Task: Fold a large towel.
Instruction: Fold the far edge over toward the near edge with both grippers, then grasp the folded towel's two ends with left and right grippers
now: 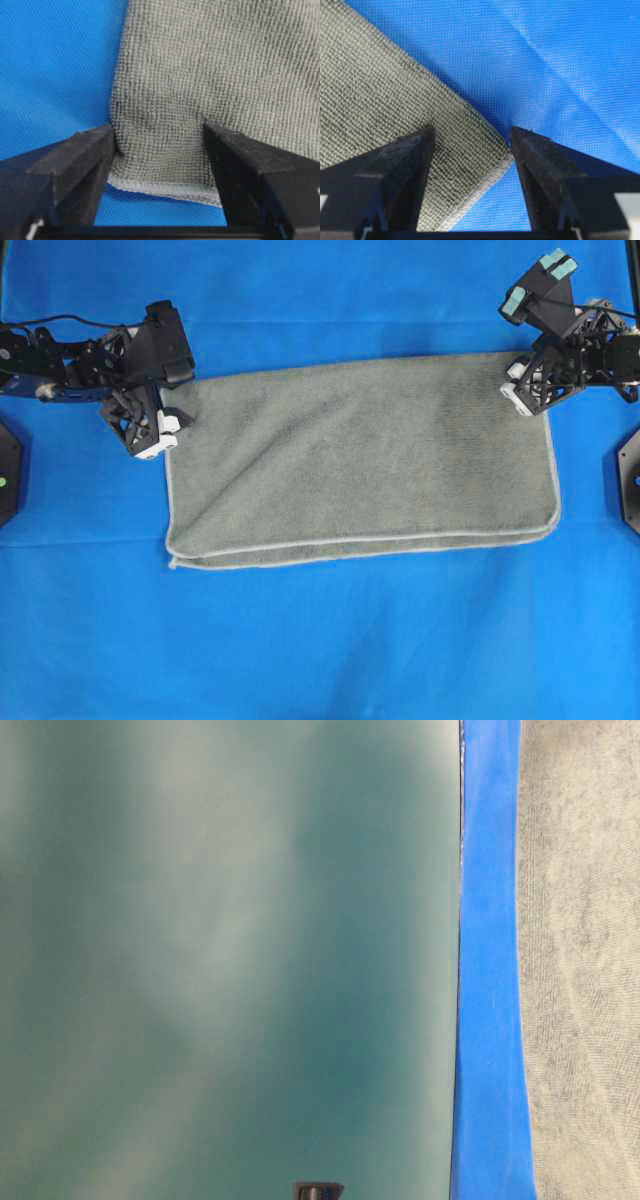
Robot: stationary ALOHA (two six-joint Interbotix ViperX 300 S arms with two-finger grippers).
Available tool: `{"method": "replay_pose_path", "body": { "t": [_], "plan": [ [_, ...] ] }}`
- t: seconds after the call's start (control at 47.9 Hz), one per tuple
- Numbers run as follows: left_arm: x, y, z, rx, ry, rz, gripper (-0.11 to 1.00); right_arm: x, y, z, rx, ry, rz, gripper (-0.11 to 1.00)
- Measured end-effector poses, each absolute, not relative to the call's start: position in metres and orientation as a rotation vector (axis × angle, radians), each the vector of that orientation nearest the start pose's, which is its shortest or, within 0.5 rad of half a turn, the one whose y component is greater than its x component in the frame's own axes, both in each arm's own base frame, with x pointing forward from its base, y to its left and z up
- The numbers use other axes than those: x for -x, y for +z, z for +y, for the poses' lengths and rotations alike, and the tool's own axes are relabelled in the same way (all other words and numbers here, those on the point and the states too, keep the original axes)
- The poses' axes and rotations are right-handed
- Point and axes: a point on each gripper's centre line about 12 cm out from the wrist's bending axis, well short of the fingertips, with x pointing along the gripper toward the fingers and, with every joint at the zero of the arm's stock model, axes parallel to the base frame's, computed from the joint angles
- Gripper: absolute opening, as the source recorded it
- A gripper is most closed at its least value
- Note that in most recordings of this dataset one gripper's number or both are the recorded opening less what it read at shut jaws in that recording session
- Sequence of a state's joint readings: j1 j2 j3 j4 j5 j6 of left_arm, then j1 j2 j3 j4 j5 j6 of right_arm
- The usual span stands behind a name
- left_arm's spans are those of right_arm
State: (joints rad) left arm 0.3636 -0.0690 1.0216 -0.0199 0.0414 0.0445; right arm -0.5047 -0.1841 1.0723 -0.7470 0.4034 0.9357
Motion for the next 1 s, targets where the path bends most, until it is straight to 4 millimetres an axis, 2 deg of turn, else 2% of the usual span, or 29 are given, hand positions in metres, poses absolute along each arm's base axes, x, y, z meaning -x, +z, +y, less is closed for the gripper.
{"method": "replay_pose_path", "body": {
  "t": [0.063,0.167,0.209,0.334,0.376,0.585,0.669,0.773,1.003],
  "plan": [
    [-0.258,0.085,0.099,0.162,0.324,0.991,0.61,-0.190,0.094,-0.141,-0.324,-0.813,1.133,0.62],
    [-0.257,0.083,0.098,0.169,0.324,0.997,0.40,-0.190,0.093,-0.141,-0.315,-0.802,1.131,0.55],
    [-0.257,0.083,0.098,0.173,0.325,1.001,0.31,-0.190,0.092,-0.140,-0.312,-0.791,1.130,0.46],
    [-0.259,0.083,0.093,0.180,0.316,1.007,0.05,-0.192,0.089,-0.134,-0.327,-0.739,1.093,0.09],
    [-0.259,0.083,0.092,0.187,0.318,1.008,0.04,-0.192,0.088,-0.132,-0.332,-0.722,1.081,0.03],
    [-0.252,0.089,0.085,0.244,0.328,1.064,0.04,-0.193,0.092,-0.121,-0.354,-0.680,1.025,0.03],
    [-0.253,0.106,0.081,0.243,0.316,1.069,0.04,-0.195,0.106,-0.113,-0.344,-0.681,0.996,0.03],
    [-0.252,0.143,0.074,0.227,0.293,1.030,0.04,-0.197,0.134,-0.106,-0.326,-0.708,0.941,0.03],
    [-0.233,0.229,0.060,0.211,0.267,0.869,0.04,-0.198,0.225,-0.071,-0.297,-0.652,0.741,0.03]
  ]
}}
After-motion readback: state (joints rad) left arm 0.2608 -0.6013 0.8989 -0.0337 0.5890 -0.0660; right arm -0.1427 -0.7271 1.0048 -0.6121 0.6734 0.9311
